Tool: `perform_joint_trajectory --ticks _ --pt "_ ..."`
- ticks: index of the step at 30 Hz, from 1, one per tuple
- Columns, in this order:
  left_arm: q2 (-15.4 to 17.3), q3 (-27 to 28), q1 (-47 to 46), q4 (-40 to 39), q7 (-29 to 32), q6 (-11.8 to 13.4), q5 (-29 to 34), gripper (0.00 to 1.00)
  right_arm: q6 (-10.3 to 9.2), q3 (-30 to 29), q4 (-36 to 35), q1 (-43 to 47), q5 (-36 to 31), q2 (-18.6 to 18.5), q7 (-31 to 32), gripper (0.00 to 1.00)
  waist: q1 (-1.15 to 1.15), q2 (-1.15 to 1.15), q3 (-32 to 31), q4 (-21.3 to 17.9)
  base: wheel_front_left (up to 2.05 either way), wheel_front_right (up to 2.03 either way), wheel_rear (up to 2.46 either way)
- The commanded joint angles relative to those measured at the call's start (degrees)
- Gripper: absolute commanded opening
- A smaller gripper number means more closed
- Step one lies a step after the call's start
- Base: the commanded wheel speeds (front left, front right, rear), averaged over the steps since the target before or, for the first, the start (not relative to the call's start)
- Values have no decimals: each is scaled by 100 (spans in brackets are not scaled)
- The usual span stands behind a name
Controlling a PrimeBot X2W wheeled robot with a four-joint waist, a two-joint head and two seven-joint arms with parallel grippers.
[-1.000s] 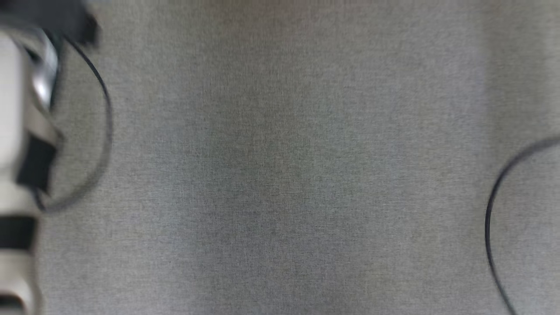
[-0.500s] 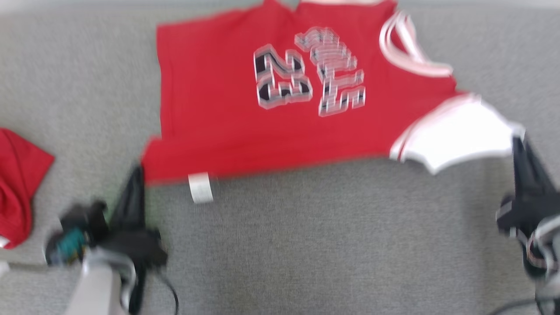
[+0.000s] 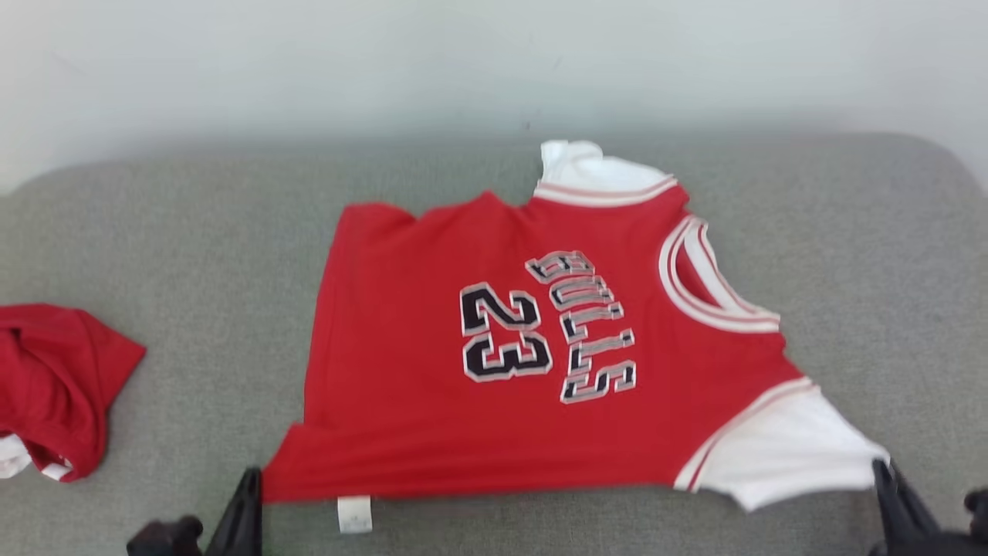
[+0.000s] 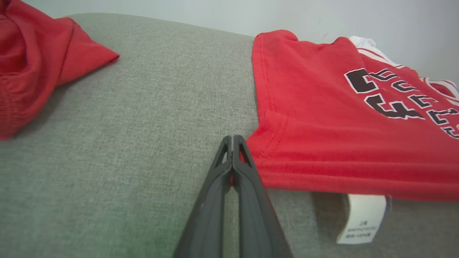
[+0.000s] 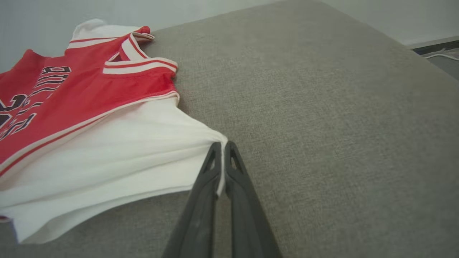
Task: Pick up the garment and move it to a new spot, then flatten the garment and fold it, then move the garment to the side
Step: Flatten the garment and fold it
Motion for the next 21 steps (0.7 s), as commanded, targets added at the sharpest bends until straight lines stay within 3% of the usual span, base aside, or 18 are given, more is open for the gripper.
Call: perform_joint_trajectory --ticks 1,21 --pt "120 142 158 25 -8 65 21 0 -59 -104 54 140 10 -87 -8 0 2 2 -270 -36 0 0 0" --pt "110 -299 1369 -253 -8 255 -428 0 -57 -24 -76 1072 -52 48 -9 0 2 2 -777 23 0 0 0"
